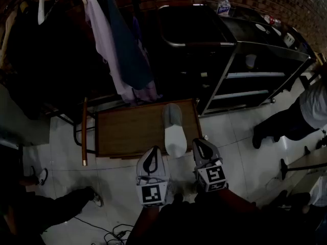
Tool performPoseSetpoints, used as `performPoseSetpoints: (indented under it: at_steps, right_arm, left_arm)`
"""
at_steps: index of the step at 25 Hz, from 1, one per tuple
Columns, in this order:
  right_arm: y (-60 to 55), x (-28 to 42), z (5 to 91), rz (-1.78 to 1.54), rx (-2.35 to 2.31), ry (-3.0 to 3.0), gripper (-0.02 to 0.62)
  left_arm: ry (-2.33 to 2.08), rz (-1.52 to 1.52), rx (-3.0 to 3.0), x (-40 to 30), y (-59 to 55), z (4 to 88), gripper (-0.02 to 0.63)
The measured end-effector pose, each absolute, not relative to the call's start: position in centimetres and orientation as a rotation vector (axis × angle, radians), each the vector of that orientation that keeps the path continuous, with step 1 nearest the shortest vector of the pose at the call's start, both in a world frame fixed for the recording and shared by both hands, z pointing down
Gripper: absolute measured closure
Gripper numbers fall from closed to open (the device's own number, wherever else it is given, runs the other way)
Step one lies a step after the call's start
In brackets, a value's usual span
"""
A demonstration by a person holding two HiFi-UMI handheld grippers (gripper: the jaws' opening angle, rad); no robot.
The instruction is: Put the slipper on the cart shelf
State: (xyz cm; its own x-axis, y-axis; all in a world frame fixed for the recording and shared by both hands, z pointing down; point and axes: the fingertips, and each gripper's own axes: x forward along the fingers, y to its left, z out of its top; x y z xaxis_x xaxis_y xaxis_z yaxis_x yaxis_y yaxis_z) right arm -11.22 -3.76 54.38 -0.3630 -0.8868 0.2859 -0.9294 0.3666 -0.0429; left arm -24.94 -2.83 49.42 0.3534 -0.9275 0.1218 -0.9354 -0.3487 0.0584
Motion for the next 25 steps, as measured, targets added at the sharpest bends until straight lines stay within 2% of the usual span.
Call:
performPoseSetpoints:
  at_steps: [1, 10, 25]
  right_arm:
    - [-3.8, -11.3, 55.1, 0.317, 1.618, -2.400, 0.563]
    - [-3.5, -11.1, 64.1, 0.785, 1.556, -2.264, 0.472]
    - [-2.0, -11.6, 76.0, 1.433, 1.461, -1.983, 0.383]
  left_arm:
    - [-1.718, 0.104, 2.479, -25.1, -2.9, 49.6, 0.591]
    - [-1.735, 0.129, 2.447, -26.5, -3.3, 50.9, 0.591]
    - [-1.748, 0.137, 2.425, -27.3, -3.0, 51.3, 0.591]
